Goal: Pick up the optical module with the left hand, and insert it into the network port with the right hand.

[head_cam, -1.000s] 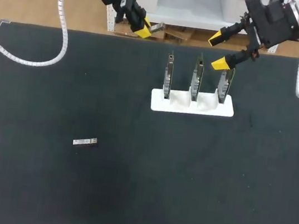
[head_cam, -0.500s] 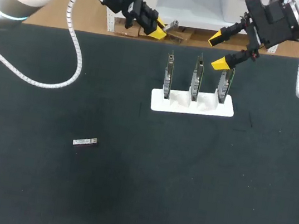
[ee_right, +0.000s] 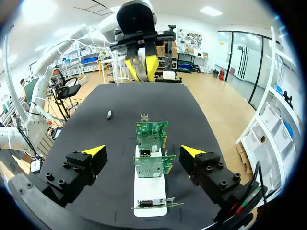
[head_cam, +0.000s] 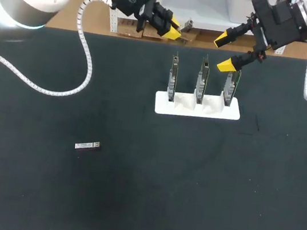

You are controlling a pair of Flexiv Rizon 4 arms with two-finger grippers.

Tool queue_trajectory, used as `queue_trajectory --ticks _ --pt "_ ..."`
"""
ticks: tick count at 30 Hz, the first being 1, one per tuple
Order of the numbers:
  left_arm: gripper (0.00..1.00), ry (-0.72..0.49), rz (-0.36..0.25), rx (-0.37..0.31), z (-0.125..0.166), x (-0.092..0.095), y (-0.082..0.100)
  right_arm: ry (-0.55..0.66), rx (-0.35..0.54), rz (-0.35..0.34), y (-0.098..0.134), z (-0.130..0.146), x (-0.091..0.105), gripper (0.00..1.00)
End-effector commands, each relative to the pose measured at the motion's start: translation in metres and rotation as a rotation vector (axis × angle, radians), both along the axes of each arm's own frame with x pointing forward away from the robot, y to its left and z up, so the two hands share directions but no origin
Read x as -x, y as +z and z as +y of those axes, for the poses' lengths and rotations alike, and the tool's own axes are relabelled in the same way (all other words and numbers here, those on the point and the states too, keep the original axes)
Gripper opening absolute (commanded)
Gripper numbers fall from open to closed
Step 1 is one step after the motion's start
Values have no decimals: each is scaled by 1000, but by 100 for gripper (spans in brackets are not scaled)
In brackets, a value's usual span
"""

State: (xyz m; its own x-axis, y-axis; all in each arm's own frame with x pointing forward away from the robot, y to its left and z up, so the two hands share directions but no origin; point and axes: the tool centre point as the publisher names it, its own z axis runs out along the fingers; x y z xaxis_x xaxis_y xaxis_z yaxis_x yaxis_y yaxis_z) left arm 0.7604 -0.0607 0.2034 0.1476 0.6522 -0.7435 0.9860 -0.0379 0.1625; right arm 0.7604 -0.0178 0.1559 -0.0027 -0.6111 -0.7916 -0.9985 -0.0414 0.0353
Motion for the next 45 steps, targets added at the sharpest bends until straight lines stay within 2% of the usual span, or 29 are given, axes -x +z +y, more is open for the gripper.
queue_trajectory --ticks 1,13,18,25,33,39,45 --pt "0 2 11 -29 -4 -5 4 -1 -1 -2 0 0 1 100" --pt "0 2 11 -29 -4 -5 4 -1 -1 -2 0 0 1 100" --pt "0 -13 -22 42 -21 -8 -1 -1 -1 -2 0 0 1 100" --pt "0 47 -42 133 -30 -4 -3 -1 -1 -2 0 0 1 100" --pt "0 76 -67 189 -35 4 -2 -1 -1 -2 0 0 1 100" --pt "0 67 -86 269 -44 2 -6 -1 -1 -2 0 0 1 100" --pt "0 43 -87 289 -55 -5 -5 -1 -1 -2 0 0 1 100"
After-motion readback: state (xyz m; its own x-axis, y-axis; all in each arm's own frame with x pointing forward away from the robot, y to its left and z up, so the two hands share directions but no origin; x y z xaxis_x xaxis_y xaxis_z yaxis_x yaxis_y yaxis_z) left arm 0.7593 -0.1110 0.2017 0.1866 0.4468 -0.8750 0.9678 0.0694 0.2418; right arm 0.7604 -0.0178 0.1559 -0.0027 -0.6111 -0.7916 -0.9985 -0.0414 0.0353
